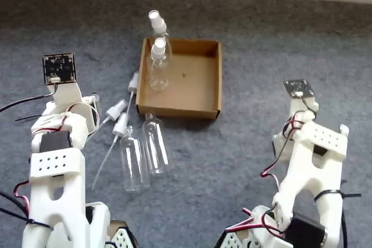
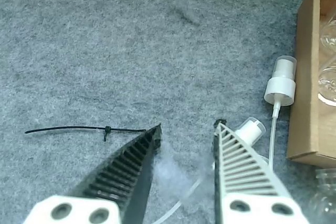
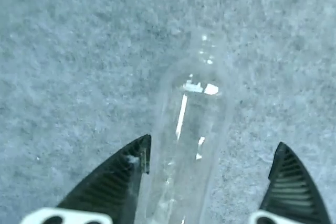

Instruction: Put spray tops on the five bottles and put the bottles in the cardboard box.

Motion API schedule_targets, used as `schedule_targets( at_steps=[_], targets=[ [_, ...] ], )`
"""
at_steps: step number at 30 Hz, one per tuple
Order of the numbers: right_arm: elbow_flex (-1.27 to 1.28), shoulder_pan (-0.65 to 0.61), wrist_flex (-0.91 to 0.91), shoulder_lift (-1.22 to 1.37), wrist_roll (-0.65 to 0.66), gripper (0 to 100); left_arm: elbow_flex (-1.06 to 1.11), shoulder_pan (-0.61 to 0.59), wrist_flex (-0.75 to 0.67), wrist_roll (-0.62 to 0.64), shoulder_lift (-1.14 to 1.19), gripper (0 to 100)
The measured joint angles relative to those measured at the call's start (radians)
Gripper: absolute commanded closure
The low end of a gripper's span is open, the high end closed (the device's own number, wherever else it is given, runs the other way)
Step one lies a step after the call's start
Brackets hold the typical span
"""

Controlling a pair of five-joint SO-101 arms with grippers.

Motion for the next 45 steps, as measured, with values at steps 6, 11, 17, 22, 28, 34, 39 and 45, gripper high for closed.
schedule_targets(
  at_steps=[6, 11, 17, 22, 28, 34, 39, 45],
  targets=[
    [-0.092, -0.037, 0.0, 0.121, -0.037, 69.5, 0.0, 0.0, 0.0, 0.0, 0.0, 84],
    [-0.207, -0.037, 0.0, 0.319, -0.072, 69.5, 0.0, 0.0, 0.0, 0.0, 0.0, 84],
    [-0.285, -0.04, 0.0, 0.425, -0.087, 69.7, 0.015, 0.0, 0.0, 0.0, 0.0, 84],
    [-0.31, -0.04, 0.0, 0.433, -0.087, 75.6, 0.021, 0.0, -0.005, 0.0, 0.0, 84],
    [-0.31, -0.054, 0.0, 0.433, -0.087, 77.7, 0.021, 0.0, -0.005, 0.0, 0.0, 84],
    [-0.31, -0.058, 0.0, 0.433, -0.087, 87.0, 0.021, 0.0, -0.005, 0.0, 0.0, 84],
    [-0.31, -0.058, 0.0, 0.433, -0.087, 98.7, 0.021, 0.0, -0.005, 0.0, 0.0, 85],
    [-0.368, -0.058, 0.029, 0.433, -0.087, 99.4, 0.021, 0.0, -0.005, 0.0, 0.0, 85]
  ],
)
